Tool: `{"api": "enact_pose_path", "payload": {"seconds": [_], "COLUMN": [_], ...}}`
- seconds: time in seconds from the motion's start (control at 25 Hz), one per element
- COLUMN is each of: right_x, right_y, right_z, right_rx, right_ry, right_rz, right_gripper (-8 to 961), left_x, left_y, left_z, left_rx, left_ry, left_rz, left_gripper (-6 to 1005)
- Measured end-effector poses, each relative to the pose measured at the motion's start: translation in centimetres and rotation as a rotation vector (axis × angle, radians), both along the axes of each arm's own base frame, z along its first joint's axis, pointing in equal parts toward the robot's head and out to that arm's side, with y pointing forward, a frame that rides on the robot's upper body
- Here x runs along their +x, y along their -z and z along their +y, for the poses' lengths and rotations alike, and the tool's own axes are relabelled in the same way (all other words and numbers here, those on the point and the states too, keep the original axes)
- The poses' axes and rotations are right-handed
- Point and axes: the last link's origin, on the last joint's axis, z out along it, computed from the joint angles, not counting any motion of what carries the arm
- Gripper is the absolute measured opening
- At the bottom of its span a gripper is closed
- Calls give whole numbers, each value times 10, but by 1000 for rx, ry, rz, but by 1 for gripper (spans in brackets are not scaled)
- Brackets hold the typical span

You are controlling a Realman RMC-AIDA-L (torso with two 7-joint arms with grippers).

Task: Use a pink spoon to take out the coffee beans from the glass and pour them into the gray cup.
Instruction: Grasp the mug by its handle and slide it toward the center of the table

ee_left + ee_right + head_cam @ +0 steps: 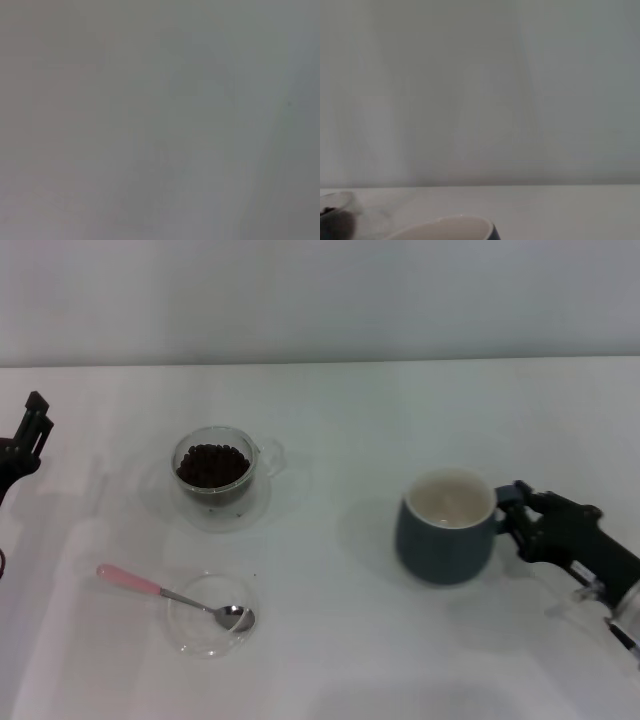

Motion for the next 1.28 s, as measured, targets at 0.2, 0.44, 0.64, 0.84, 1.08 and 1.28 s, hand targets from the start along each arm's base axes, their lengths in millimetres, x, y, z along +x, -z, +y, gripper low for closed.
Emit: {"api": "enact_pose_path", "payload": {"seconds": [0.2, 0.44, 0.64, 0.84, 1.08, 1.28], "right_x": [-16, -22, -20, -19, -15, -10], "right_y": [11, 18, 22, 25, 25, 23], "right_z": [9, 16, 15, 9, 3, -7], "right_rx": [-57, -100, -138, -166, -191, -185], "right_ry": [-71, -83, -78, -78, -50, -42], "right_rz": [-17, -39, -50, -36, -7, 14], "right_gripper": [203, 200, 196, 203, 299, 513], "left_x": [-2, -4, -4, -4, -6, -8], "left_y": [0, 1, 1, 1, 1, 1], "left_z": [-2, -5, -6, -7, -9, -12], "left_rx": [-1, -1, -1, -5, -6, -6], "left_ry": [-7, -11, -11, -9, -12, -20], "left_rz": [0, -6, -16, -17, -18, -22], "left_gripper": [694, 693, 693, 694, 694, 693]}}
